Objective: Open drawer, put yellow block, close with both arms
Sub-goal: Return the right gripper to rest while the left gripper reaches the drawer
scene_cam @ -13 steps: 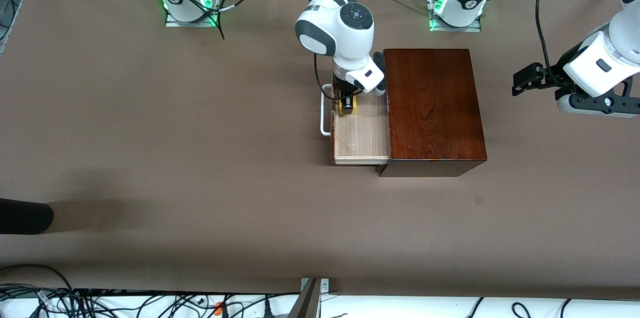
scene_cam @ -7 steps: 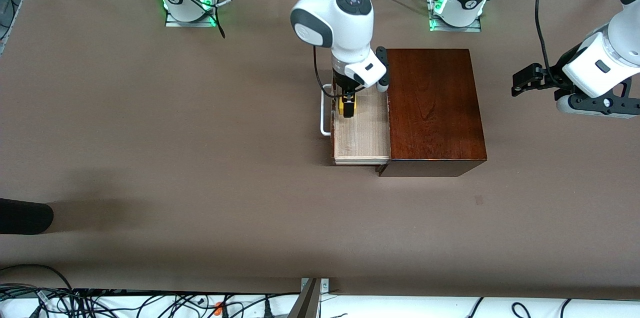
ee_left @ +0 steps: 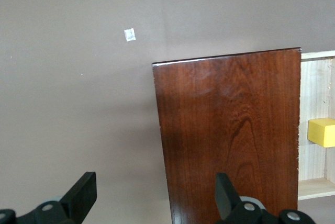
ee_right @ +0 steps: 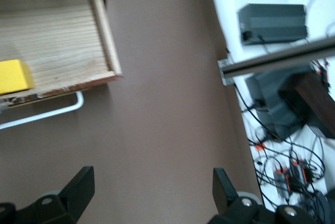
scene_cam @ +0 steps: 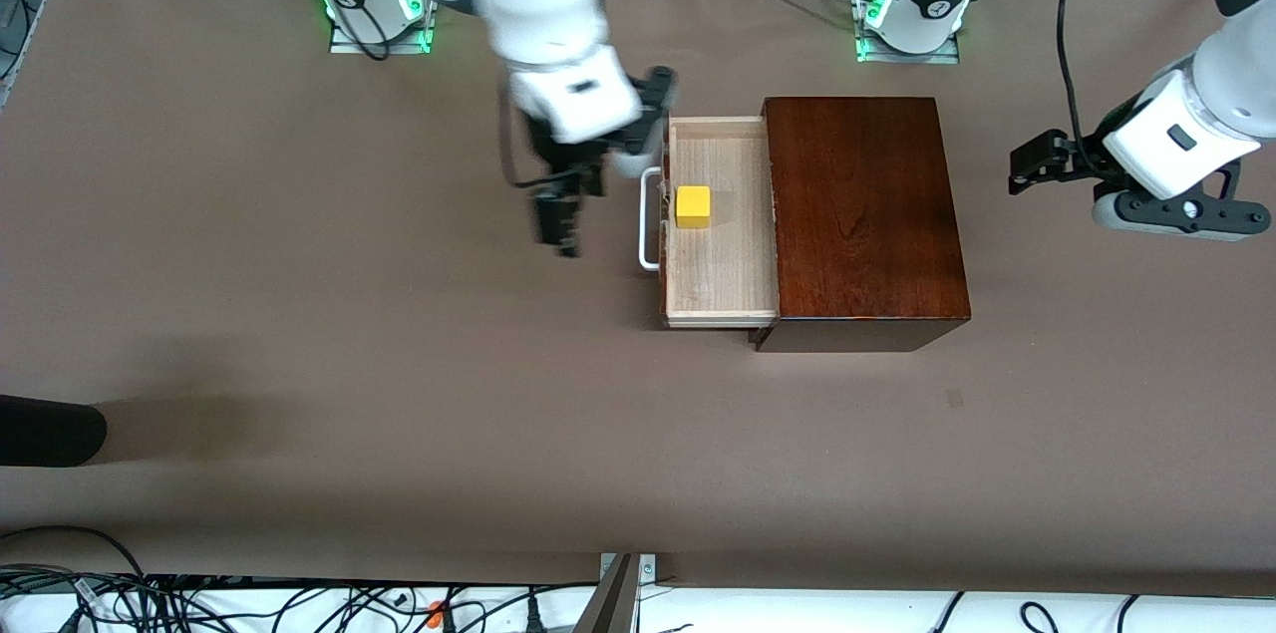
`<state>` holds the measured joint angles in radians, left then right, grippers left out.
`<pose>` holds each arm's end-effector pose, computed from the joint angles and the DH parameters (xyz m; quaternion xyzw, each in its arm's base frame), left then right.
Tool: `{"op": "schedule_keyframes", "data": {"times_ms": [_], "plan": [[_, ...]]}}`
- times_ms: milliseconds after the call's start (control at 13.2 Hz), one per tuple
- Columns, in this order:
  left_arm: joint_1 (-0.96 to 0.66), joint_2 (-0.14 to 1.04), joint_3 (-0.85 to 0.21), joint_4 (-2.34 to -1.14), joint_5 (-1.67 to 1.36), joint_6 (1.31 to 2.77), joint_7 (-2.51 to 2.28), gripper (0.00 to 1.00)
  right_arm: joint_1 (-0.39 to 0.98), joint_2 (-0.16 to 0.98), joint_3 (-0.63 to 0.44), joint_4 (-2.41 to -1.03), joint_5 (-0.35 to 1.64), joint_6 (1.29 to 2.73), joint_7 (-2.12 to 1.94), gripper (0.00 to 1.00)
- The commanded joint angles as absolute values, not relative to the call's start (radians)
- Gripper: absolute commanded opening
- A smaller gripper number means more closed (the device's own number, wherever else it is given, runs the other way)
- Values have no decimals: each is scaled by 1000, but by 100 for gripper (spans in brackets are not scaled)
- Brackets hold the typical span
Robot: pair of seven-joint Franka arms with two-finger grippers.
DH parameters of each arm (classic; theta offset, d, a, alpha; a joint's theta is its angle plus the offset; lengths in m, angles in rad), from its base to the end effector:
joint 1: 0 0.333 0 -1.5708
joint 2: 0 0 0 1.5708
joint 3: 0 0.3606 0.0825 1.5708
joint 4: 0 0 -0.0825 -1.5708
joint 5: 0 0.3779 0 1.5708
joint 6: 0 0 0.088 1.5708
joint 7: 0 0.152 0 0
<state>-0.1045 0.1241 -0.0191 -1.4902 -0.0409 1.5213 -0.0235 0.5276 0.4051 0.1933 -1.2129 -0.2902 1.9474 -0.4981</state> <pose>0.5760 -0.0773 0.5872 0.9974 -0.0500 -0.0479 0.0182 0.5887 0.4350 0.5875 0.7946 0.5744 0.1765 0.0866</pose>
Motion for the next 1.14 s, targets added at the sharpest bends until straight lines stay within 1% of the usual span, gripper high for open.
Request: {"op": "schedule_keyframes", "data": {"times_ms": [0,76,227,303,455,606,758,910,1061], "plan": [[-147,130,-40,-1462,-37,1520,-18,100,434,330,171,-1243,-183,1887,-506,100],[-156,132,-78,-1460,-47,1520,-21,100,417,322,146,-1243,-146,1866,-508,100],[-161,132,-153,-1460,-69,1522,-25,100,414,263,72,-1253,-118,1853,-524,100],[-169,133,-194,-1463,-75,1525,-28,100,413,247,52,-1253,-103,1833,-531,100],[-178,164,-260,-1465,-133,1522,-17,100,405,239,-6,-1253,-49,1793,-570,100],[-228,202,-336,-1460,-126,1543,-9,100,396,194,-81,-1282,49,1769,-589,100],[-322,248,-377,-1450,-103,1612,50,100,316,112,-71,-1374,71,1758,-572,100],[-421,285,-376,-1434,-25,1652,244,100,261,40,-64,-1452,86,1735,-558,100],[-489,343,-374,-1431,-15,1733,419,100,192,2,-64,-1489,107,1665,-540,100]]}}
